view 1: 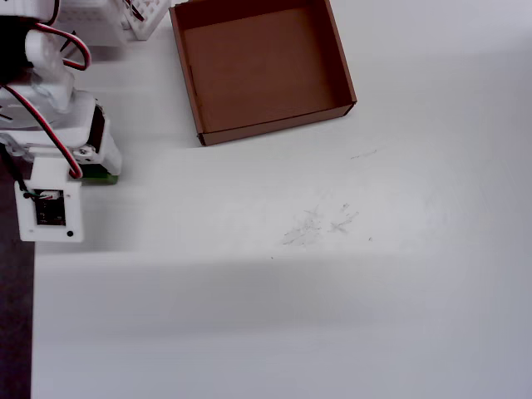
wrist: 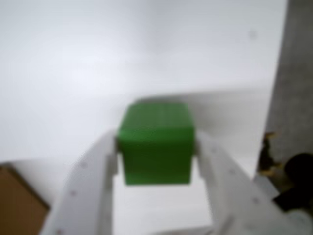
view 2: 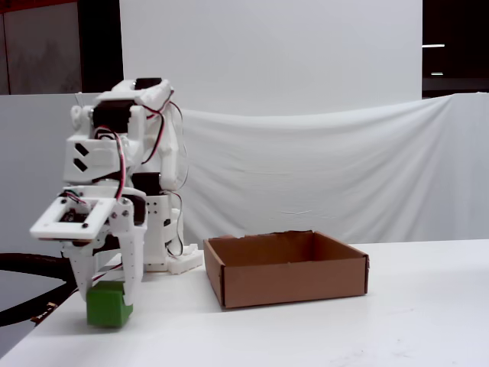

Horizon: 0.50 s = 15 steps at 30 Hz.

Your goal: Grasp a green cube and put it in a box.

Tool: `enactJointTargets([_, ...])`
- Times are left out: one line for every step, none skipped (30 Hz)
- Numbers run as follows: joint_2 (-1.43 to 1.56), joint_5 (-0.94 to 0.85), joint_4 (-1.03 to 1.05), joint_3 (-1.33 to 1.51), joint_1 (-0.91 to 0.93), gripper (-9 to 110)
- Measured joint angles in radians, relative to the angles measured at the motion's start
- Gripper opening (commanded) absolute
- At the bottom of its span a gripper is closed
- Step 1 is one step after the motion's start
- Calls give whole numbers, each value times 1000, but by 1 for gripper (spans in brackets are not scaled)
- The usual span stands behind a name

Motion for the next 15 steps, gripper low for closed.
enactJointTargets([0, 0, 40, -25, -6, 12])
enactJointTargets([0, 0, 83, -58, -14, 12])
enactJointTargets([0, 2, 121, -91, -21, 12])
enactJointTargets([0, 8, 169, -127, -31, 12])
enactJointTargets([0, 14, 213, -160, -38, 12])
enactJointTargets([0, 23, 256, -196, -51, 12])
enactJointTargets([0, 35, 293, -232, -64, 12])
enactJointTargets([0, 51, 328, -265, -77, 12])
enactJointTargets([0, 67, 360, -301, -97, 12])
enactJointTargets([0, 81, 388, -327, -115, 12])
enactJointTargets([0, 95, 413, -354, -135, 11])
enactJointTargets([0, 110, 437, -382, -160, 11])
enactJointTargets([5, 130, 454, -405, -187, 10])
enactJointTargets([12, 149, 468, -419, -215, 10])
enactJointTargets([20, 173, 476, -434, -245, 10])
